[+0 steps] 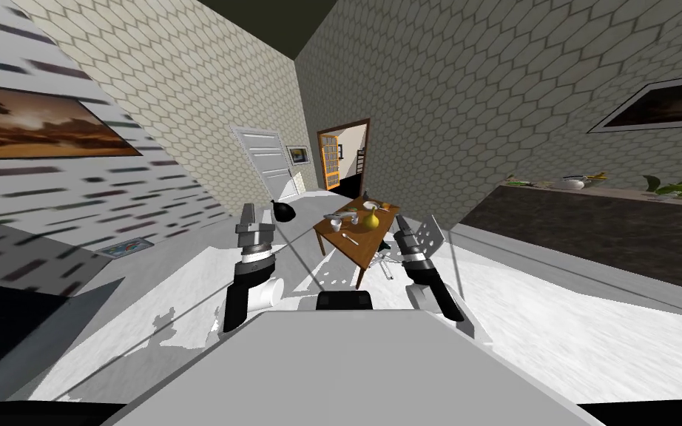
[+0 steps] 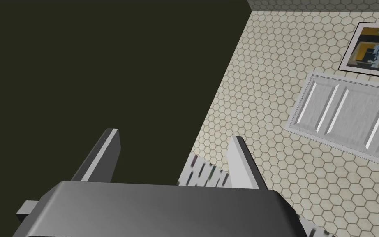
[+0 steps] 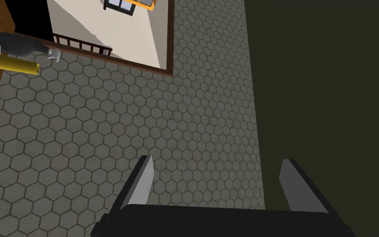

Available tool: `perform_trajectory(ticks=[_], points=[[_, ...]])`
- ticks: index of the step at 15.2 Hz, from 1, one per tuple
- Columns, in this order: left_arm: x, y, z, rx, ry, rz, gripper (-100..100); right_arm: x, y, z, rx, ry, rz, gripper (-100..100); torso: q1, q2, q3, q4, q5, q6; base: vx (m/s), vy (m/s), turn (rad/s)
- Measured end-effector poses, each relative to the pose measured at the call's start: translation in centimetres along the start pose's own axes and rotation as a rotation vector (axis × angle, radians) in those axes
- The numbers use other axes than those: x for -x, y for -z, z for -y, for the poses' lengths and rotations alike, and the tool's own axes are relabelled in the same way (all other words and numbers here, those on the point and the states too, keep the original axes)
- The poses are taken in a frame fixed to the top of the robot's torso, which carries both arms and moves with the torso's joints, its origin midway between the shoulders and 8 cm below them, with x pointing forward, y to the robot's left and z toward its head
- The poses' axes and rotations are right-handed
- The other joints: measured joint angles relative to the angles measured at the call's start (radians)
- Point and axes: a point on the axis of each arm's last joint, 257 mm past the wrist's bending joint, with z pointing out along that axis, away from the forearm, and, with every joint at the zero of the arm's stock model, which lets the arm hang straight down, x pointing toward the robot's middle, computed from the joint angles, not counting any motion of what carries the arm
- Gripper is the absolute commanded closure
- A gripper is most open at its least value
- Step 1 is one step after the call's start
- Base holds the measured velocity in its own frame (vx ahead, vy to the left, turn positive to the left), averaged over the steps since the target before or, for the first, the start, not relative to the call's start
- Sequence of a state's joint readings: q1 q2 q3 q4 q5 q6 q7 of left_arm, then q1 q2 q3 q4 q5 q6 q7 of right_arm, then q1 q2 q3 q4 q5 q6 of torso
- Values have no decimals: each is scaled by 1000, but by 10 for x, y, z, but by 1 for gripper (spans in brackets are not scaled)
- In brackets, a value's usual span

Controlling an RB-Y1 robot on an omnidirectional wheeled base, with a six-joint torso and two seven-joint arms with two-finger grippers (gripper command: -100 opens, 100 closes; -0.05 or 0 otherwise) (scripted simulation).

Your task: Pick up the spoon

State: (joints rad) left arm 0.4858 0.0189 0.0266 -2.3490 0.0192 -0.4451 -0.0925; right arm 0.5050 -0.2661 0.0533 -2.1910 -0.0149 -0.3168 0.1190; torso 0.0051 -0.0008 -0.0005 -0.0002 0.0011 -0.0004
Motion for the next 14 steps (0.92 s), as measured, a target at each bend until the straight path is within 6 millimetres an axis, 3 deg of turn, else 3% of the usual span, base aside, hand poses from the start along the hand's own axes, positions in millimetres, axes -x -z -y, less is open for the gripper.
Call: perform_trajectory(ticks=[6, 11, 14], points=[[0, 0, 0, 0, 0, 0, 0, -34, 10, 39, -89, 77, -143, -100, 2, -2, -1, 0, 0, 0, 25, 83, 142], [0, 0, 0, 0, 0, 0, 0, -59, 35, 75, -179, 148, -265, -100, 1, -2, -1, 0, 0, 0, 43, 77, 125], [0, 0, 0, 0, 0, 0, 0, -65, 48, 99, -220, 185, -321, -100, -1, -2, -1, 0, 0, 0, 49, 67, 176]])
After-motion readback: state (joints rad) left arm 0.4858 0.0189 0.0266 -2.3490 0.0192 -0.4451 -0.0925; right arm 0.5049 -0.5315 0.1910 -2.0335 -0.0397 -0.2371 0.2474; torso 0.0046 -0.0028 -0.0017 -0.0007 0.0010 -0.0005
